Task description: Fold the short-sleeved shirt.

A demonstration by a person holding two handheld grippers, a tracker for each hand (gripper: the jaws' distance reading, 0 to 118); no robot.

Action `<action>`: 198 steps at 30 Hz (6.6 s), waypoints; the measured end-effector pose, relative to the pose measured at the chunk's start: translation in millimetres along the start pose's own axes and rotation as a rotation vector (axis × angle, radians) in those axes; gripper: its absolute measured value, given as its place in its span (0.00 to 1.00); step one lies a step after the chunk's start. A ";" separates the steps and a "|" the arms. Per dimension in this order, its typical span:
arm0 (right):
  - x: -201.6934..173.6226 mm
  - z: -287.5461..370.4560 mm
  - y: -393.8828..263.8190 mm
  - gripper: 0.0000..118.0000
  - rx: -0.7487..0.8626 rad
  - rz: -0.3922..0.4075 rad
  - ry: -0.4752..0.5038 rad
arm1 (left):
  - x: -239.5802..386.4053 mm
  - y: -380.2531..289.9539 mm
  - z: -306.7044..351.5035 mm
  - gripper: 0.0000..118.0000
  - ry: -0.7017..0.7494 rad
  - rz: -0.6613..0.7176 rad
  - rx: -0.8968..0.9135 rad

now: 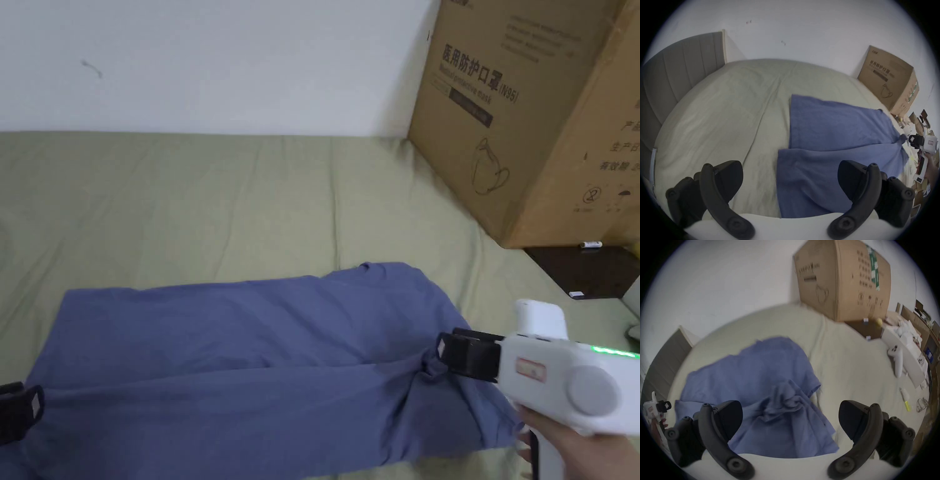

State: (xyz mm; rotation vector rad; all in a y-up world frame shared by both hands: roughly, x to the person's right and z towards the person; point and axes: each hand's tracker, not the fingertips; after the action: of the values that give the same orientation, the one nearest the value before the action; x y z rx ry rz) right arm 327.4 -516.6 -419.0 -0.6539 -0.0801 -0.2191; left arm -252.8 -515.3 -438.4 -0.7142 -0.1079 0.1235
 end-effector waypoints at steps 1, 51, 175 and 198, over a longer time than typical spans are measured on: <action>-7.0 26.1 -2.5 0.99 0.020 0.025 0.025 | 4.0 -3.1 20.5 0.99 -0.021 0.001 0.040; 81.1 -2.7 10.3 0.99 -0.383 -0.205 0.058 | 31.0 -10.8 10.0 0.06 0.017 -0.159 -0.245; 7.6 -96.5 97.7 0.02 -0.278 -0.103 0.015 | 7.4 62.6 -35.6 0.03 -0.020 -0.105 -0.246; 56.8 93.7 -29.2 0.02 -0.192 -0.133 0.007 | 7.7 -36.3 66.0 0.03 -0.179 -0.141 -0.250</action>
State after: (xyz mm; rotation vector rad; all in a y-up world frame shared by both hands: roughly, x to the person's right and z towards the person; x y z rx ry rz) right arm 375.6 -491.8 -319.3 -0.8397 -0.0965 -0.3608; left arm -251.7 -498.7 -364.5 -0.9412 -0.3484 0.0391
